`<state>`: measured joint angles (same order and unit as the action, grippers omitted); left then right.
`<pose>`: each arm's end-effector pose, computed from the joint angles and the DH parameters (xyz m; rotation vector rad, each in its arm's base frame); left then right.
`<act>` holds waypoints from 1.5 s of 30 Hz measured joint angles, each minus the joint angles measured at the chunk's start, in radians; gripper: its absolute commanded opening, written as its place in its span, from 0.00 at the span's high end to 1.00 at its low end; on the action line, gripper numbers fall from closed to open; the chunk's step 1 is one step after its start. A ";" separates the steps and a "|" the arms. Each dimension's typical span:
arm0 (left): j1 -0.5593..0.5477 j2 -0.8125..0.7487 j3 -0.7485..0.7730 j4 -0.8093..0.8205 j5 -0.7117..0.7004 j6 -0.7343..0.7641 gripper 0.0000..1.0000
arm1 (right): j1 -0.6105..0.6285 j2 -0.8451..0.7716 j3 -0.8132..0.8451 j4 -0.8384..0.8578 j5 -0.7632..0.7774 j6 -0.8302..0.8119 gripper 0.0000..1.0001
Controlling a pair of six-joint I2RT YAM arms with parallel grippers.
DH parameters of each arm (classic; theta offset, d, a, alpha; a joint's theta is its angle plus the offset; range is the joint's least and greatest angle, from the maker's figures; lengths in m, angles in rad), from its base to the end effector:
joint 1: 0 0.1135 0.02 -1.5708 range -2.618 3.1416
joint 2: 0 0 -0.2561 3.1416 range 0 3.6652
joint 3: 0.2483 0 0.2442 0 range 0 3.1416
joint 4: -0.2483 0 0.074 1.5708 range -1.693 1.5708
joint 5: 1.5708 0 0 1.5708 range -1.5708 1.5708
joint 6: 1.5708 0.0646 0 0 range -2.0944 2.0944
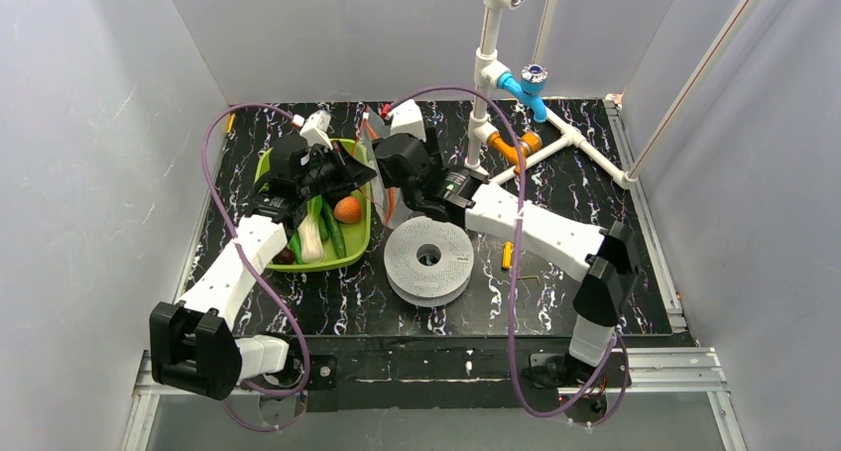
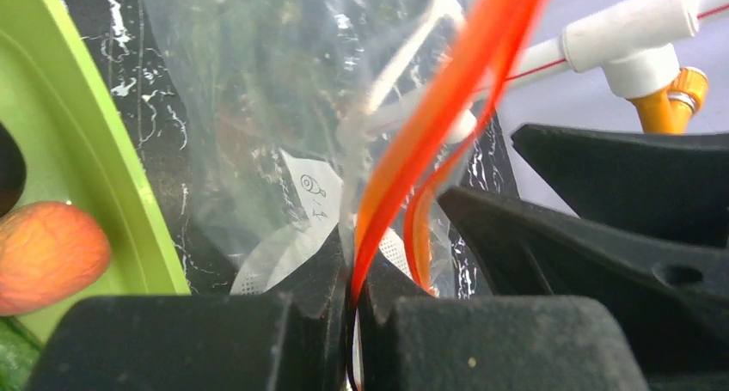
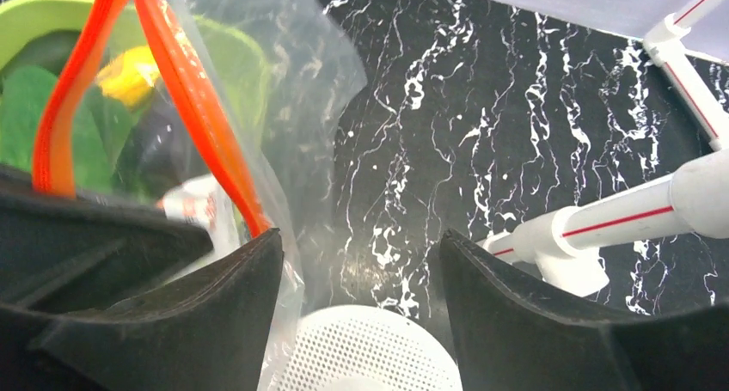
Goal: Place the food in the zip-top bag and seal the zipper
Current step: Open the zipper of the food storage bag.
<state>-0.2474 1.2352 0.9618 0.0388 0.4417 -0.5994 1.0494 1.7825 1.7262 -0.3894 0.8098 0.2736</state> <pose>0.2924 -0.1023 0.3184 -0.0012 1.8974 -0.9882 0.2500 0.3413 0.3594 -0.2317 1.8592 0.0889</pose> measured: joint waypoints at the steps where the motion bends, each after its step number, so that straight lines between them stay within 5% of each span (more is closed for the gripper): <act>1: 0.000 0.001 0.008 -0.017 -0.012 -0.002 1.00 | -0.006 -0.022 -0.029 0.009 -0.026 -0.007 0.24; 14: 0.000 0.022 0.037 -0.108 -0.125 -0.050 1.00 | 0.054 -0.103 -0.052 0.018 -0.182 -0.030 0.23; 23: 0.000 0.033 0.042 -0.119 -0.136 -0.066 1.00 | 0.112 -0.096 -0.055 0.014 -0.219 -0.074 0.42; 33: 0.000 0.033 0.043 -0.123 -0.139 -0.066 1.00 | 0.111 -0.044 -0.054 0.027 -0.255 -0.149 0.46; 41: 0.000 0.033 0.044 -0.123 -0.142 -0.065 1.00 | 0.111 0.034 -0.025 0.001 -0.232 -0.174 0.59; 45: 0.000 0.033 0.044 -0.123 -0.142 -0.065 1.00 | 0.112 0.038 -0.020 -0.004 -0.212 -0.177 0.48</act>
<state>-0.2471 1.2686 1.0054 -0.0844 0.2993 -0.6647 1.1614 1.8204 1.7058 -0.3934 0.5979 0.0966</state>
